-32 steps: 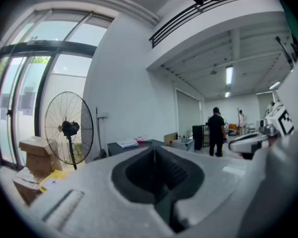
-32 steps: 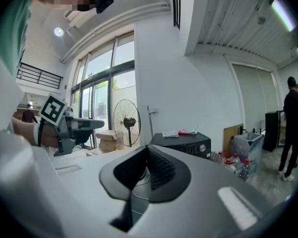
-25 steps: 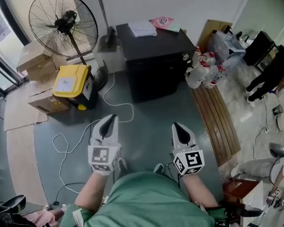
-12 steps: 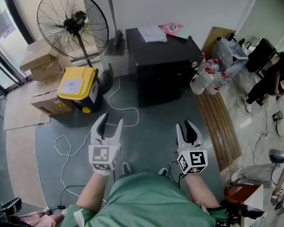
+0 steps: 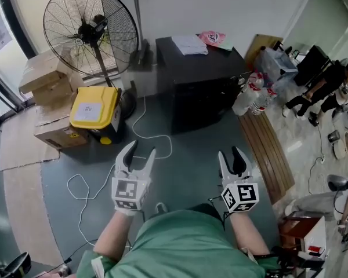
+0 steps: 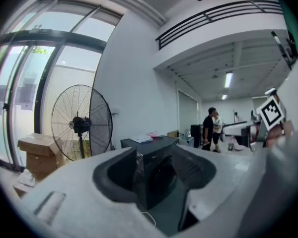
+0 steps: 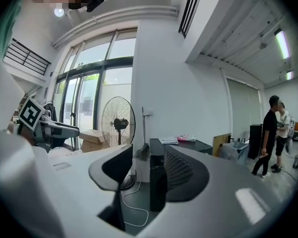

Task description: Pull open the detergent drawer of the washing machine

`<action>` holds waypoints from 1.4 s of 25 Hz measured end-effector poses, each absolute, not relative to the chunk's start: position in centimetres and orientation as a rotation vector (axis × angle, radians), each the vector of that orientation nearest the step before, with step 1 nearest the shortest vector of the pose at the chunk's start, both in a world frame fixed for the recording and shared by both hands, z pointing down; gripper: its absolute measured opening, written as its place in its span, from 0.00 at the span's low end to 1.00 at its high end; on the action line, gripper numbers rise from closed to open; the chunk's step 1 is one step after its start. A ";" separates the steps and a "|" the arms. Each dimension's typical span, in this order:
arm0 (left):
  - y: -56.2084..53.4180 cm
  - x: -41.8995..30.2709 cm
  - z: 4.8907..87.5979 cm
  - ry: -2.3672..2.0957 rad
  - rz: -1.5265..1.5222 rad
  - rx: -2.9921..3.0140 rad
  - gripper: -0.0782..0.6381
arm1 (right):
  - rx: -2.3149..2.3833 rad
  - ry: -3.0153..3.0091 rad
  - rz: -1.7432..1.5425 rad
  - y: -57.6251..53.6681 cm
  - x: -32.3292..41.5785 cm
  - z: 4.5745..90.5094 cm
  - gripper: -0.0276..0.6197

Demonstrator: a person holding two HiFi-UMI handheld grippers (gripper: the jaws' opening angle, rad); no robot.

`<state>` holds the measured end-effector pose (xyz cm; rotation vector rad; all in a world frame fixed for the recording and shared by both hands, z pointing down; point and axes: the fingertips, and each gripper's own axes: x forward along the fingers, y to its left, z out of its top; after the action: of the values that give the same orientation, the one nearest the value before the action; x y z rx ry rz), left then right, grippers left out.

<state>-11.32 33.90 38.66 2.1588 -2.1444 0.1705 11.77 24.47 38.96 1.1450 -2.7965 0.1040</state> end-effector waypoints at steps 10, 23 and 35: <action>32.0 -15.0 41.4 -2.068 0.137 2.146 0.42 | 1.188 -2.733 0.130 23.8 9.7 40.2 0.32; 24.3 -18.2 40.7 -2.181 0.255 2.043 0.39 | 1.042 -2.873 0.312 12.3 4.4 42.5 0.32; 12.6 -16.4 41.3 -2.127 0.307 2.055 0.39 | 0.911 -2.865 0.442 3.2 2.5 45.2 0.32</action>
<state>-16.45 12.63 41.31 2.0549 -2.1274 0.3073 2.49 3.19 45.21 0.9113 -2.8654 0.4419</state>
